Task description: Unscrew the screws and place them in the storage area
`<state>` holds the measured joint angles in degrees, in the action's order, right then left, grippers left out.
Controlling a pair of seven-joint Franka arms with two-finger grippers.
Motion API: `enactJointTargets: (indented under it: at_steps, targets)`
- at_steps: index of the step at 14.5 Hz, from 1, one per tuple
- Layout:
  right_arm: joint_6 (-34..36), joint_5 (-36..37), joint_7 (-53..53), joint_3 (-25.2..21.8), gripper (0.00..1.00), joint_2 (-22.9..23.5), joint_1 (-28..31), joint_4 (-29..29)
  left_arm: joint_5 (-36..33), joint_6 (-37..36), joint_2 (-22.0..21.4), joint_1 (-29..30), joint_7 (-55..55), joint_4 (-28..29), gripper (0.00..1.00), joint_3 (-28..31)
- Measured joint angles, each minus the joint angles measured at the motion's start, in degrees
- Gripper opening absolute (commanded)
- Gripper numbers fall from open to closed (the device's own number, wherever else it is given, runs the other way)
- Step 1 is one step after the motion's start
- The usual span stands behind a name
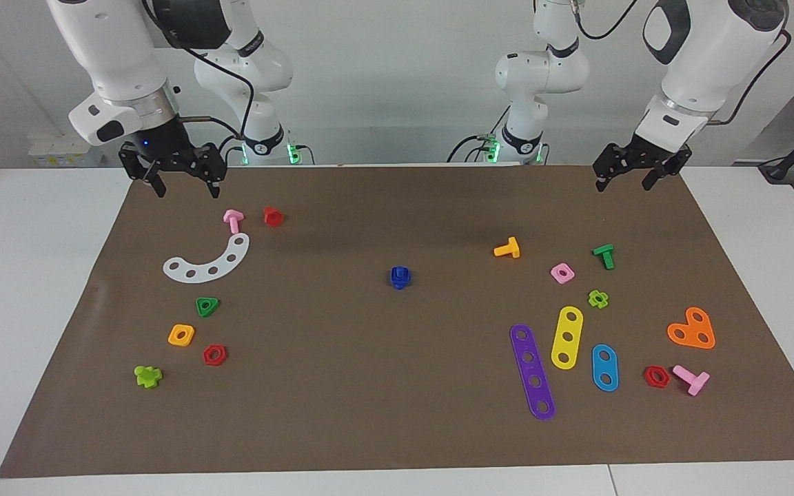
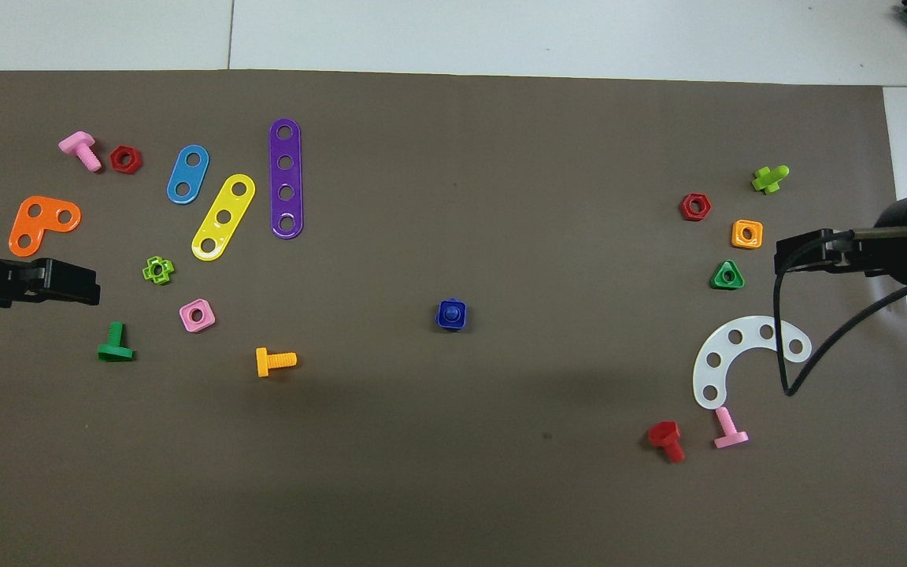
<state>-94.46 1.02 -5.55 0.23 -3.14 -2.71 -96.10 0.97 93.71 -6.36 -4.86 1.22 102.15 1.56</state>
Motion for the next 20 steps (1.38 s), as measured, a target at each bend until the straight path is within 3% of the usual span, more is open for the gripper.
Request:
enactJointTargets:
  at_steps: [5,9,14,20]
  targets:
    - [0.0,0.0,0.0,0.0,1.00,0.0,0.0,0.0,0.0,0.0,0.1,-1.3,0.8,0.1,0.99,-0.3]
    - [0.0,0.0,0.0,-0.1,1.00,0.0,0.1,0.0,1.5,1.0,2.3,-9.5,10.8,0.0,0.99,-0.7]
    - [0.0,0.0,0.0,-0.2,1.00,-0.1,0.1,0.0,3.3,6.3,14.8,-21.4,24.8,-7.1,0.94,-1.1]
    - [0.0,0.0,0.0,-0.2,1.00,-0.1,0.1,0.0,4.0,18.6,26.3,-30.4,36.8,-8.6,0.92,-1.1]
